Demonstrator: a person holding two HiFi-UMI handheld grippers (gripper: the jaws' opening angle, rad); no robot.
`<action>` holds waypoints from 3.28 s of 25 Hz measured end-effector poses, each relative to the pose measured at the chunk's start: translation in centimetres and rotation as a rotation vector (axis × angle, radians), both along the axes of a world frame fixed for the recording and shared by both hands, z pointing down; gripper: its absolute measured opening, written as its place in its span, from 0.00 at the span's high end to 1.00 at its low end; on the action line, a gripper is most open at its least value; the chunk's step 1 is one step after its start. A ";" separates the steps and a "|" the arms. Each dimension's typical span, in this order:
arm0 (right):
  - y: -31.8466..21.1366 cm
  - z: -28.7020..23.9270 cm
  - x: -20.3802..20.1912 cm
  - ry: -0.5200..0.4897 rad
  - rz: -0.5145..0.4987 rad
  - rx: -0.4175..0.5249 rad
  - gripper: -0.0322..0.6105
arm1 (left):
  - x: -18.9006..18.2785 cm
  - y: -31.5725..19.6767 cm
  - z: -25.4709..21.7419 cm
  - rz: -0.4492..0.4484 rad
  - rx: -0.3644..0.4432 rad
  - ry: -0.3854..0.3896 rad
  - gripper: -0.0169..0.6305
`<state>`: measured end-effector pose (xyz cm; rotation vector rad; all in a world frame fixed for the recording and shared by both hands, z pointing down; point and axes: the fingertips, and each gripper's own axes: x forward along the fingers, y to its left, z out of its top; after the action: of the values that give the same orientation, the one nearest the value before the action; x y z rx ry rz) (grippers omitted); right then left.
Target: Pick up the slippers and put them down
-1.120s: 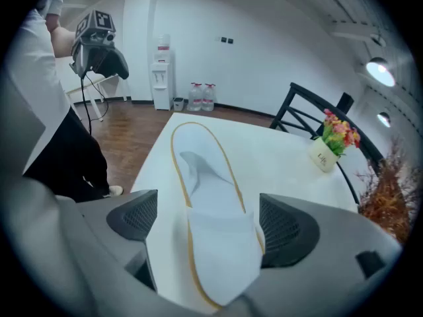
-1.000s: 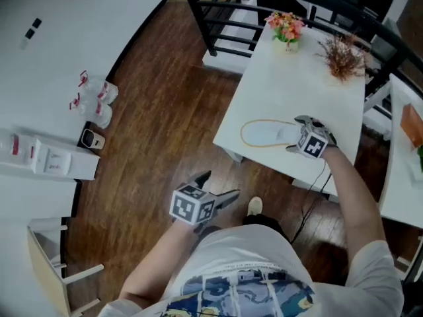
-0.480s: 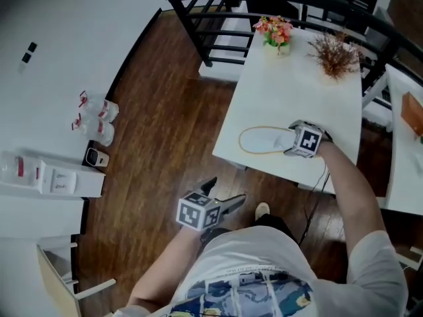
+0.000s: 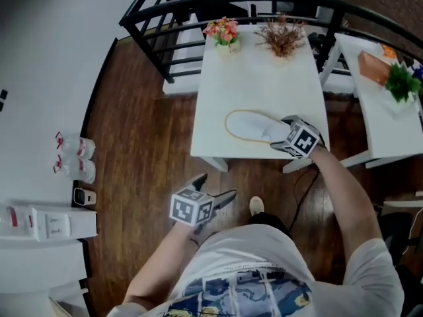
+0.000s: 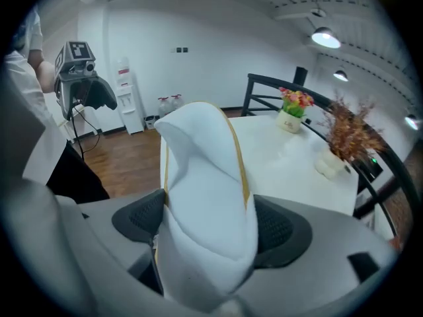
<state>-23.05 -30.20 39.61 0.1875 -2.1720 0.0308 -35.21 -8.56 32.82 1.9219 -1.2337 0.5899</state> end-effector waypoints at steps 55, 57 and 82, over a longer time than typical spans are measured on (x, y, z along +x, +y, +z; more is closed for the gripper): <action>24.6 83.8 52.4 -0.040 1.342 -0.354 0.27 | 44.9 3.1 70.7 0.649 -0.285 -0.099 0.25; 24.5 87.3 52.2 -0.029 1.334 -0.382 0.26 | 44.8 3.1 73.9 0.647 -0.295 -0.098 0.25; 28.5 44.2 47.4 -0.056 1.182 -0.404 0.14 | 38.9 4.3 36.8 0.562 -0.235 -0.109 0.25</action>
<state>24.36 -1.68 83.80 1.1930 -1.7637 1.1221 3.64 -4.24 69.59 2.0475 -0.6334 1.0874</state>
